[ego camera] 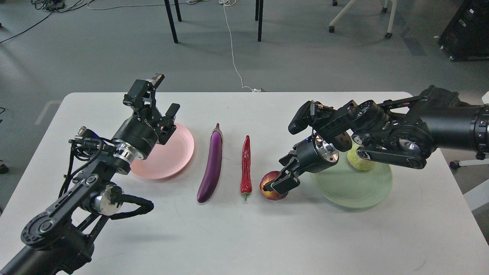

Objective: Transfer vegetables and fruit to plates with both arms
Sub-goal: 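Move the right gripper to the red apple and grasp it, then place the red apple on the green plate and open the gripper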

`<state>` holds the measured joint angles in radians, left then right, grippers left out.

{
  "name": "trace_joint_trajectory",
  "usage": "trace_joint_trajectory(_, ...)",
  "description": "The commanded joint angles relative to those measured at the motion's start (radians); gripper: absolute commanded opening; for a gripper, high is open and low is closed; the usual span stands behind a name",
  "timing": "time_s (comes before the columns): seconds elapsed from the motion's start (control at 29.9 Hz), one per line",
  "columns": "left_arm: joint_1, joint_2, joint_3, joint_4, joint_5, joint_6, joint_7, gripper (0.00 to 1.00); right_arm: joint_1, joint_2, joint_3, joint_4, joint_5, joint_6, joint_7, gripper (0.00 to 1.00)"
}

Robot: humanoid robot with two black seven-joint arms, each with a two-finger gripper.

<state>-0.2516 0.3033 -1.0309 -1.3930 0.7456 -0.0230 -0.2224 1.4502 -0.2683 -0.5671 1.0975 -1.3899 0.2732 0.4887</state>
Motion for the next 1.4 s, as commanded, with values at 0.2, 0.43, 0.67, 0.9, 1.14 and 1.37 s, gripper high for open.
trace_joint_trajectory(0.2, 0.002, 0.000, 0.000, 0.000, 0.000, 0.000, 0.000, 0.99, -0.030, 0.021, 0.000, -0.045, 0.000, -0.002, 0.000, 0.96)
trace_joint_trajectory(0.43, 0.002, 0.000, 0.000, 0.000, 0.000, 0.000, 0.000, 0.99, -0.060, 0.061, -0.002, -0.090, 0.000, -0.005, 0.000, 0.82)
trace_joint_trajectory(0.67, 0.002, 0.000, 0.000, 0.002, 0.000, -0.002, 0.000, 0.99, -0.050, 0.057, -0.004, -0.085, 0.000, -0.002, 0.000, 0.41)
trace_joint_trajectory(0.9, 0.002, 0.000, -0.001, 0.000, 0.000, -0.002, 0.000, 0.99, 0.005, -0.006, 0.000, -0.062, 0.002, -0.002, 0.000, 0.40)
trace_joint_trajectory(1.14, 0.000, 0.008, 0.003, 0.000, 0.000, -0.002, 0.000, 0.99, 0.142, -0.231, -0.004, 0.082, -0.015, 0.012, 0.000, 0.40)
trace_joint_trajectory(1.37, 0.000, 0.007, 0.011, 0.000, 0.000, -0.003, 0.000, 0.99, 0.131, -0.469, -0.016, 0.188, -0.135, 0.093, 0.000, 0.42)
